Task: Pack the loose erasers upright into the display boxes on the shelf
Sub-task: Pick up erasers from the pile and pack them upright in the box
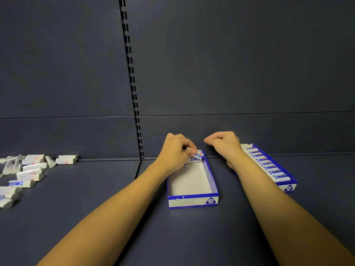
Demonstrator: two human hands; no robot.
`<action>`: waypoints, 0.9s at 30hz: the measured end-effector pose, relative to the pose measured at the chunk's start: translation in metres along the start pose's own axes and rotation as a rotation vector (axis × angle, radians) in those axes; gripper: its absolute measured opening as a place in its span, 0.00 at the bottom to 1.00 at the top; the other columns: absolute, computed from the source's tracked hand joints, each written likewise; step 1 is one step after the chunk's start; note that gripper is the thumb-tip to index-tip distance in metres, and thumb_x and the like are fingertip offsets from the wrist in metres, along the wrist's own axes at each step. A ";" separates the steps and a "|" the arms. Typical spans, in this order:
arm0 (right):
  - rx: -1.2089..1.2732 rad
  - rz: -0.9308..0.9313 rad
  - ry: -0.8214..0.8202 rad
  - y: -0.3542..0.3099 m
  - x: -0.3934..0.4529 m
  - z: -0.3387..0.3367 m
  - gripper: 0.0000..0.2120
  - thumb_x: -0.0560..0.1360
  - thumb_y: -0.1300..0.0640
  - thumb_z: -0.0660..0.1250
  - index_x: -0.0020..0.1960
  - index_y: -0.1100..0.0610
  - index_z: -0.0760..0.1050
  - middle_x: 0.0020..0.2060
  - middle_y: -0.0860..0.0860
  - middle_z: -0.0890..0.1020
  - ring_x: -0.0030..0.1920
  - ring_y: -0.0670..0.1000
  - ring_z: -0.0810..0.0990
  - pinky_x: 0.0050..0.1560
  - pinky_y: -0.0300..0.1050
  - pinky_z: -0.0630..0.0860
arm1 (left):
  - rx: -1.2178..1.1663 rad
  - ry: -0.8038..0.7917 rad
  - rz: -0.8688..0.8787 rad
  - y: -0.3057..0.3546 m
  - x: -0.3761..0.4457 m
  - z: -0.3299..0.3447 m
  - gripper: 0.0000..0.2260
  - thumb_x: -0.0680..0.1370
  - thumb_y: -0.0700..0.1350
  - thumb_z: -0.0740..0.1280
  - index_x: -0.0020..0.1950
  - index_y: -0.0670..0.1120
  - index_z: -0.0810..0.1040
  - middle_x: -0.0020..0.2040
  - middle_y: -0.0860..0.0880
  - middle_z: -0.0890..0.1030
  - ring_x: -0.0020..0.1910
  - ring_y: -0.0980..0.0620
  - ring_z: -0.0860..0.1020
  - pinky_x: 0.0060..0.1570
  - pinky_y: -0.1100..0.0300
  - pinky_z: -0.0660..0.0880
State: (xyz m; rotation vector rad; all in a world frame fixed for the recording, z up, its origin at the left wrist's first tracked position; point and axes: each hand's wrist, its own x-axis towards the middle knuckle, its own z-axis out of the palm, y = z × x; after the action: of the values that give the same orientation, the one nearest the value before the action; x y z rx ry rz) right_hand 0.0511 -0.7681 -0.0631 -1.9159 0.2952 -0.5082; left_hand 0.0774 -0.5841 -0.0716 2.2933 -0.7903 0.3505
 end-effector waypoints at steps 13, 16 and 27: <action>-0.029 0.003 -0.005 0.002 0.000 0.003 0.04 0.73 0.57 0.72 0.42 0.51 0.85 0.43 0.45 0.85 0.49 0.47 0.81 0.47 0.42 0.76 | 0.132 -0.092 -0.022 -0.004 0.005 0.011 0.08 0.75 0.52 0.75 0.48 0.48 0.87 0.43 0.50 0.86 0.37 0.54 0.79 0.46 0.53 0.80; -0.040 -0.006 -0.009 0.002 -0.002 0.003 0.04 0.74 0.57 0.71 0.42 0.51 0.85 0.43 0.45 0.85 0.49 0.46 0.81 0.43 0.41 0.74 | 0.204 -0.070 -0.008 -0.002 0.004 0.012 0.09 0.74 0.54 0.75 0.49 0.51 0.87 0.46 0.52 0.86 0.45 0.51 0.81 0.45 0.54 0.79; -0.063 -0.009 -0.006 0.000 -0.004 0.003 0.05 0.75 0.57 0.71 0.42 0.50 0.84 0.43 0.45 0.84 0.49 0.46 0.81 0.42 0.40 0.74 | 0.106 -0.067 -0.068 0.000 0.013 0.013 0.05 0.74 0.48 0.76 0.47 0.48 0.88 0.45 0.48 0.86 0.43 0.50 0.82 0.45 0.52 0.81</action>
State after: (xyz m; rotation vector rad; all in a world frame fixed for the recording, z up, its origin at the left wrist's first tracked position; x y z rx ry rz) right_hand 0.0488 -0.7642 -0.0649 -1.9801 0.3022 -0.5043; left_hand 0.0879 -0.5985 -0.0759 2.4354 -0.7409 0.2927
